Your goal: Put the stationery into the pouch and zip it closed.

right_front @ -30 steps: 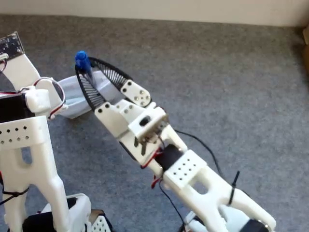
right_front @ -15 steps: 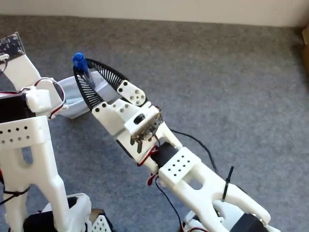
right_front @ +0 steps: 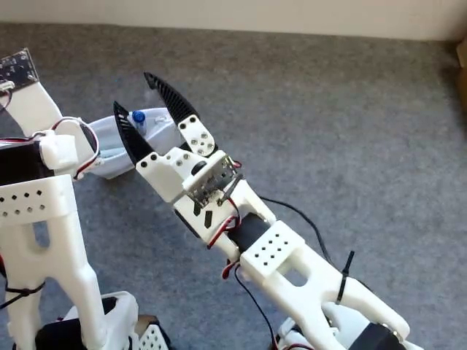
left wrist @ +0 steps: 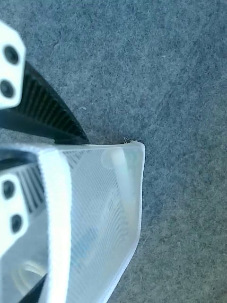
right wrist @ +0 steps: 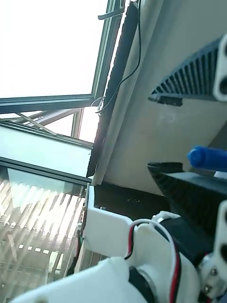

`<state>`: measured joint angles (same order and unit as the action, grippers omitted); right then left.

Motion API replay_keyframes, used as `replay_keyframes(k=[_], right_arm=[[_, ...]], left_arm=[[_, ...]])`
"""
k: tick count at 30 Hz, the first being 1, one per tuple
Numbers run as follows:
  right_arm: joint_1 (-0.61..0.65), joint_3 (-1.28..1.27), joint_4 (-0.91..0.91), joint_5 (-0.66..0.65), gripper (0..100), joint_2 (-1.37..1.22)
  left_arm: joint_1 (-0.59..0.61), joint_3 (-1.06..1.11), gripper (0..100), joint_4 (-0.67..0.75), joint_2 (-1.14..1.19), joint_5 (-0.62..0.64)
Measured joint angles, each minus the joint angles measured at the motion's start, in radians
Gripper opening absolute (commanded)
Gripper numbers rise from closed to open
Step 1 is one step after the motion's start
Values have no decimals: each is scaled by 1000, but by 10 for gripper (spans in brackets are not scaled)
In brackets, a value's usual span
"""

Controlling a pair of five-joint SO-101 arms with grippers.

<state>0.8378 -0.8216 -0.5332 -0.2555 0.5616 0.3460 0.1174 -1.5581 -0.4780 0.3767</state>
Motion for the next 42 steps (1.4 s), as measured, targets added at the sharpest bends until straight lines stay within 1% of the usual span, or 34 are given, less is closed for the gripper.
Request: replay_keyframes(k=[2, 5, 8, 10, 12, 13, 15, 22, 27, 32, 37, 39, 42], right_arm=[[0, 0, 49, 0, 183, 52], [-23, 6, 180, 0, 183, 141], [-55, 64, 304, 0, 170, 207], [-78, 101, 377, 0, 106, 242], [-95, 135, 442, 0, 14, 255], [-97, 149, 468, 0, 0, 258], [-97, 170, 508, 0, 19, 259], [-95, 249, 635, 0, 5, 259], [-2, 295, 744, 0, 5, 259], [87, 295, 806, 0, 5, 259], [92, 295, 884, 0, 6, 259], [84, 295, 957, 0, 6, 265], [40, 295, 1088, 0, 7, 290]], left_arm=[[0, 0, 11, 0, 0, 0], [0, 0, 11, 0, 0, 0], [0, 0, 11, 0, 0, 0], [0, 0, 11, 0, 0, 0], [0, 0, 11, 0, 0, 0], [0, 0, 11, 0, 0, 0], [0, 0, 11, 0, 0, 0], [0, 0, 11, 0, 0, 0], [0, 0, 11, 0, 0, -3], [0, 0, 11, 0, 0, -6], [0, 0, 11, 0, 0, -6], [0, 0, 11, 0, 0, -6], [0, 9, 11, 11, 0, -6]])
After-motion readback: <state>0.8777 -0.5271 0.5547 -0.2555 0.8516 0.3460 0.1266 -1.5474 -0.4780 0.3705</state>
